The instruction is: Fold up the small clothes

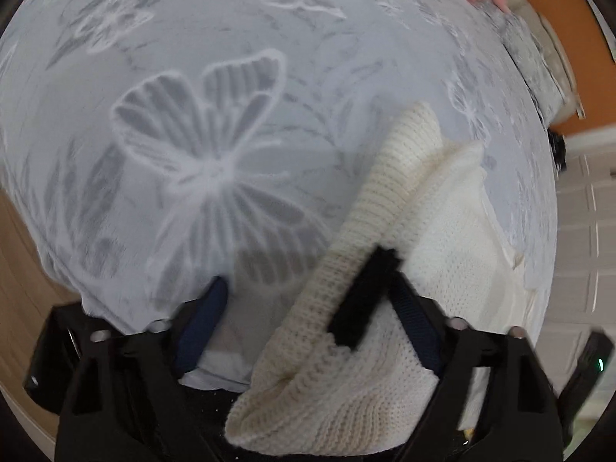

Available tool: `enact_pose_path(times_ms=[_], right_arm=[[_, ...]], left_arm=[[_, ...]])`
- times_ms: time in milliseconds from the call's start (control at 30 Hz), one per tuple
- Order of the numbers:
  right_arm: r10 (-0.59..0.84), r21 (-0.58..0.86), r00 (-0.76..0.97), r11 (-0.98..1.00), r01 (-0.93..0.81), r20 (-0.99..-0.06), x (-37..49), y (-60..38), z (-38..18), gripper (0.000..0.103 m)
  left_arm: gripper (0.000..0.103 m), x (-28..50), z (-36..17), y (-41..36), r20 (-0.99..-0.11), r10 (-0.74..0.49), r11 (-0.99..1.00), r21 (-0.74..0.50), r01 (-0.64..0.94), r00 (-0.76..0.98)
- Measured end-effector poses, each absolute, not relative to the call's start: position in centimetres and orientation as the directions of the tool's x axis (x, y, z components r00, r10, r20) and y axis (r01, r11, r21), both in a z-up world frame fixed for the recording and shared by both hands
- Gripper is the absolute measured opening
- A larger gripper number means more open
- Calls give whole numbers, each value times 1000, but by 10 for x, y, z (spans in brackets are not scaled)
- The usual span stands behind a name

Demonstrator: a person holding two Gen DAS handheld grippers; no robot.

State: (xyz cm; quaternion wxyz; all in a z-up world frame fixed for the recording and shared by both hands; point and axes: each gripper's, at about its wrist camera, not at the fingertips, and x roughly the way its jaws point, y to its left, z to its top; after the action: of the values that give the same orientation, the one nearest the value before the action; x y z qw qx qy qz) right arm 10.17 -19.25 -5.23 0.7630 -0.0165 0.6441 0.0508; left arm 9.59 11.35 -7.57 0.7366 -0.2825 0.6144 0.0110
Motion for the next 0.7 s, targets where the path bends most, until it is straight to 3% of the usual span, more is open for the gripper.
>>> enact_pose_path(times_ms=[67, 100, 300, 500, 600, 700], right_arm=[[16, -4, 156, 992, -126, -988, 104, -185, -65, 20], [-3, -25, 161, 990, -139, -987, 104, -181, -66, 20], [-26, -52, 160, 986, -158, -987, 109, -172, -68, 21], [176, 171, 177, 984, -42, -968, 108, -208, -59, 22], [307, 344, 262, 933, 106, -915, 86, -258, -38, 42], [291, 362, 316, 912, 195, -903, 58, -305, -25, 45]], left_arm=[[27, 99, -74, 104, -877, -420, 816, -477, -326, 233], [23, 100, -73, 101, -869, -440, 805, -494, -328, 227], [20, 100, -7, 64, -779, -542, 776, -608, -166, 316], [20, 102, 46, -21, -713, -633, 754, -656, 31, 300], [21, 100, 51, -74, -725, -642, 762, -639, 104, 251], [22, 97, 40, -109, -756, -625, 780, -609, 140, 194]])
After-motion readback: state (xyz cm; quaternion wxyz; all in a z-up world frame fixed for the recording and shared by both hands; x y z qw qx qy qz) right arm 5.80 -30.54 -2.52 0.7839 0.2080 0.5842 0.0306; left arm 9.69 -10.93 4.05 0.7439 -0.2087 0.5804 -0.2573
